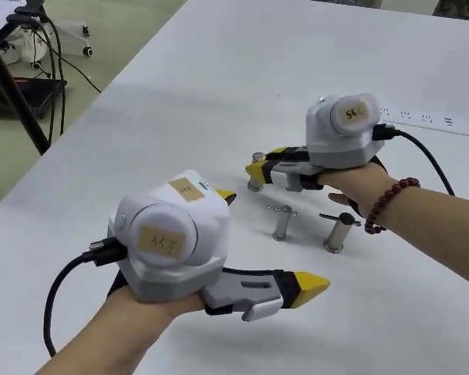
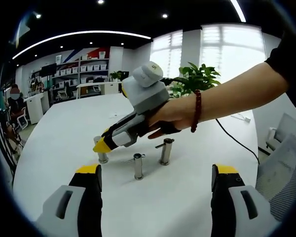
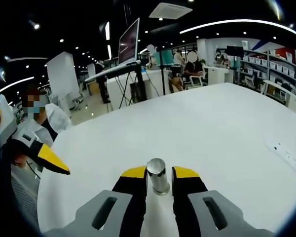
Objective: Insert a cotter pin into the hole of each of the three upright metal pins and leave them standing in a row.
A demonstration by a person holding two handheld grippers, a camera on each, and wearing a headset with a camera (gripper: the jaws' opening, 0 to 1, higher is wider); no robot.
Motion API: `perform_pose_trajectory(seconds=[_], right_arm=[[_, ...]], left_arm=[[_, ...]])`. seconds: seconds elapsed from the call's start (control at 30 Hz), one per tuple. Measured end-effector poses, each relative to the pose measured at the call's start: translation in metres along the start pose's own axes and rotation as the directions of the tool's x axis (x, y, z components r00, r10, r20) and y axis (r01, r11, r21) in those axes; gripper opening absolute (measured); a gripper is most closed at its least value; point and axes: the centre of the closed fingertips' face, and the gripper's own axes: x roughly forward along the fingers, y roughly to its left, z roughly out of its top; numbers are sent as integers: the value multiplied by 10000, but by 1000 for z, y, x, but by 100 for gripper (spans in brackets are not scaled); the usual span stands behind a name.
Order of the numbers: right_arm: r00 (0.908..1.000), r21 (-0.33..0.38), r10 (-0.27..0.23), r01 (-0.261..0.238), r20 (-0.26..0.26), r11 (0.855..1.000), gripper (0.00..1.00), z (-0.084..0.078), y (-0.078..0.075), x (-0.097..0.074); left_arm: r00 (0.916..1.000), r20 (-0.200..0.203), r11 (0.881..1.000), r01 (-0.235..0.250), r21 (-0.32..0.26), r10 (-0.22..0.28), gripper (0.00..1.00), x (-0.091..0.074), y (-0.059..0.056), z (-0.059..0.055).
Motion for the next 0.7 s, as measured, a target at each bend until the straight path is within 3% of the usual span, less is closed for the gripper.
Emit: perform_pose_trajectory(seconds=[0.23,0.43,0.7], right_arm=[[9999,-353,127,-128,-28,9993,9,1,0,3],[9994,-734,65,-90,-352,9973,8,2,-2,2],[9987,-1058,157,-207,-476,9942,8,2,1,-7]], left_arm=[[9998,-172,10000,-26,94,28,91,1,0,-4],[9998,-188,9999,-82,91,84,91,1,2,-4],[9997,-228,10000,-58,74,60,91,1,1,-5]])
